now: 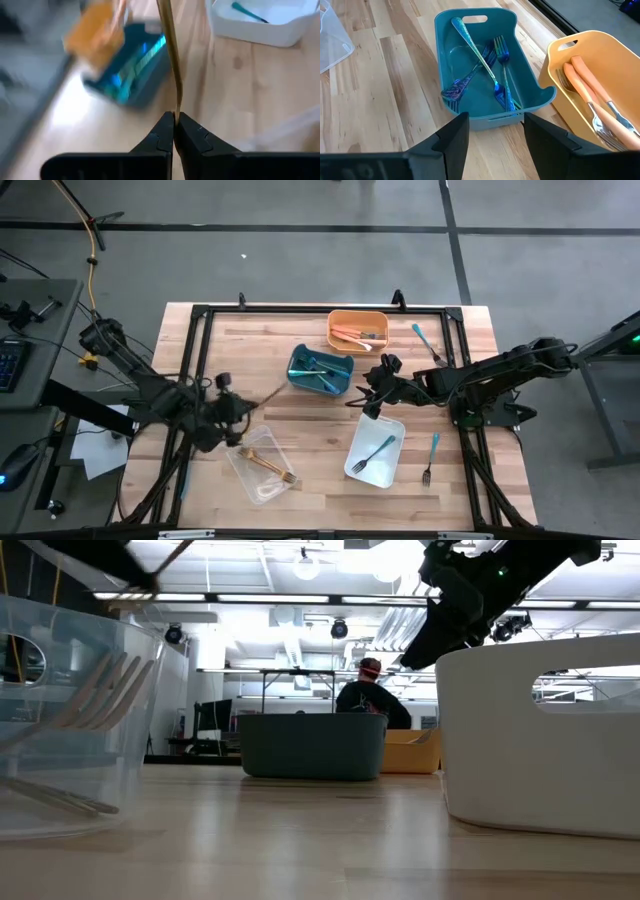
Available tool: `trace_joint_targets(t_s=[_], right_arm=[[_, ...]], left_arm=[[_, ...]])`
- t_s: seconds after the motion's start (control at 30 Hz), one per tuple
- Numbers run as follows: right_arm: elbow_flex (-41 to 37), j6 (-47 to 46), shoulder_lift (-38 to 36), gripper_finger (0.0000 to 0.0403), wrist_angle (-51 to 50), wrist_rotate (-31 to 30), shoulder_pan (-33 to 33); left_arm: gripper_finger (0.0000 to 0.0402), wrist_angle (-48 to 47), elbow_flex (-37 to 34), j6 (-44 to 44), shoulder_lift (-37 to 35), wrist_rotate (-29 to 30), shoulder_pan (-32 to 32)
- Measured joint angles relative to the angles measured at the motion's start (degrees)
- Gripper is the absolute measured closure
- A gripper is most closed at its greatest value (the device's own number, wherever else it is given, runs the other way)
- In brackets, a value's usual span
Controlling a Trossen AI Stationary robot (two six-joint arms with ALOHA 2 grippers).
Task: Sort silverware by color (type)
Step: Put the gold fork into the transparent bin
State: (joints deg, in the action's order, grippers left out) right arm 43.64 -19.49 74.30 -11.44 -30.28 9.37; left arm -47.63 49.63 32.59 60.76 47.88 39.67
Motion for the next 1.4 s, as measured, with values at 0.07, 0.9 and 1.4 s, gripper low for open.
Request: trace_joint_targets(t_s=[0.07, 0.9, 1.4], right_arm=[[0.0, 0.0, 0.0, 0.0219, 0.0, 0.0, 0.0], [0.0, 26.2, 3.8, 0.0219, 34.4, 11.4, -0.7], [0.0, 30.0, 6.9, 0.0219, 37.0, 7.4, -0.8]], left_arm=[[0.0400, 7.3, -2.3, -12.6, -0.9, 1.7, -1.2], [0.0400, 76.4, -31.0, -44.2, -14.0, -33.2, -26.4], [0.0400, 75.2, -30.5, -43.3, -13.5, -36.8, -24.3]])
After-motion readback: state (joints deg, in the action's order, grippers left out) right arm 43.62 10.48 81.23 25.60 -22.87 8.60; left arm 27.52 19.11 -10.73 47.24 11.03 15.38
